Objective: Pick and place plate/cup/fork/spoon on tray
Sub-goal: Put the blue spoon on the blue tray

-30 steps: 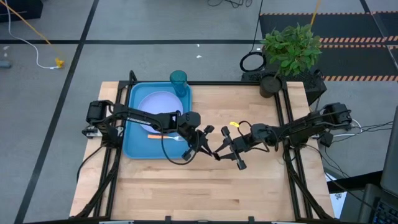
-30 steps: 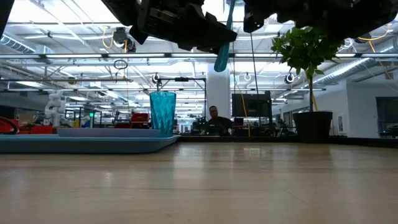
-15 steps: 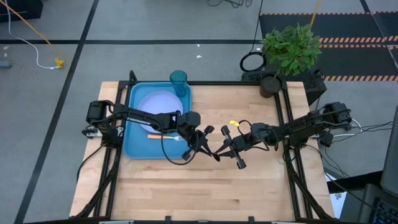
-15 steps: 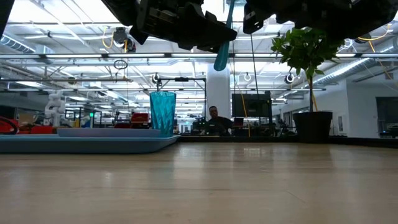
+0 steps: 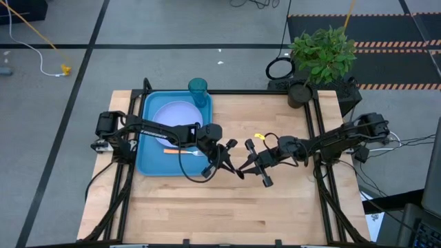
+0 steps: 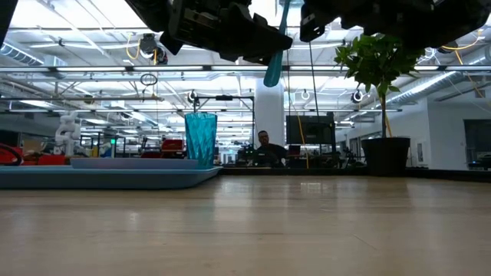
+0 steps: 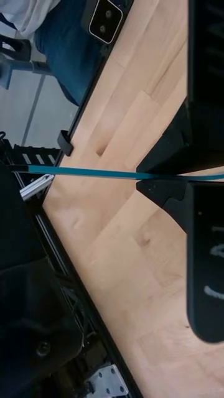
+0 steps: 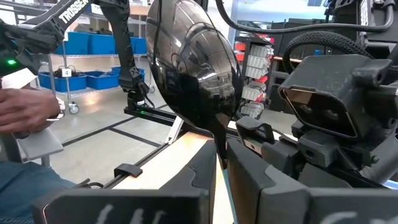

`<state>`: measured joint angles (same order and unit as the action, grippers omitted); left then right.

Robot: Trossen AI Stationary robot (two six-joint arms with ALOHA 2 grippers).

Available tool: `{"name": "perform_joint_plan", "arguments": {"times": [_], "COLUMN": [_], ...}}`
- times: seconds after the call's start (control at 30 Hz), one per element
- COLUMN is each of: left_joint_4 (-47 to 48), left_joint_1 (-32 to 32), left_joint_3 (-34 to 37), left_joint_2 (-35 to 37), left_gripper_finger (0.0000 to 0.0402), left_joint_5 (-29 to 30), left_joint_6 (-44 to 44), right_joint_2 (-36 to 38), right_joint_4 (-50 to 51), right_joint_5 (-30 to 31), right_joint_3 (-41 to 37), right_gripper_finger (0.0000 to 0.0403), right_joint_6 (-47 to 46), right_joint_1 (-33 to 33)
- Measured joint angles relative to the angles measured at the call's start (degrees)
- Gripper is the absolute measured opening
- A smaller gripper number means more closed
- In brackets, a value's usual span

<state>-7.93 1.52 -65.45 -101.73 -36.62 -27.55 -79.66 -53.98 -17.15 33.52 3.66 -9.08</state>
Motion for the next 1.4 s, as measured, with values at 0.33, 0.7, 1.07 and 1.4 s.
{"name": "perform_joint_plan", "arguments": {"times": [0.33, 0.7, 1.07, 1.4], "left_joint_4": [-0.1, 0.0, 0.0, -0.1], "left_joint_1": [0.0, 0.0, 0.0, 0.0], "left_joint_3": [0.0, 0.0, 0.0, 0.0], "left_joint_2": [0.0, 0.0, 0.0, 0.0], "left_gripper_finger": [0.0005, 0.0005, 0.0005, 0.0005], "left_joint_5": [0.1, 0.6, 0.7, 0.7], "left_joint_6": [0.2, 0.5, 0.6, 0.7], "right_joint_2": [0.0, 0.0, 0.0, 0.0], "right_joint_4": [0.2, 0.6, 0.6, 0.6], "right_joint_5": [-1.1, -1.1, -0.9, -0.6], "right_joint_3": [0.0, 0.0, 0.0, 0.0], "right_gripper_finger": [0.0025, 0.0064, 0.0052, 0.0008], "right_joint_6": [0.0, 0.0, 0.1, 0.3], "right_joint_1": [0.0, 0.0, 0.0, 0.0]}}
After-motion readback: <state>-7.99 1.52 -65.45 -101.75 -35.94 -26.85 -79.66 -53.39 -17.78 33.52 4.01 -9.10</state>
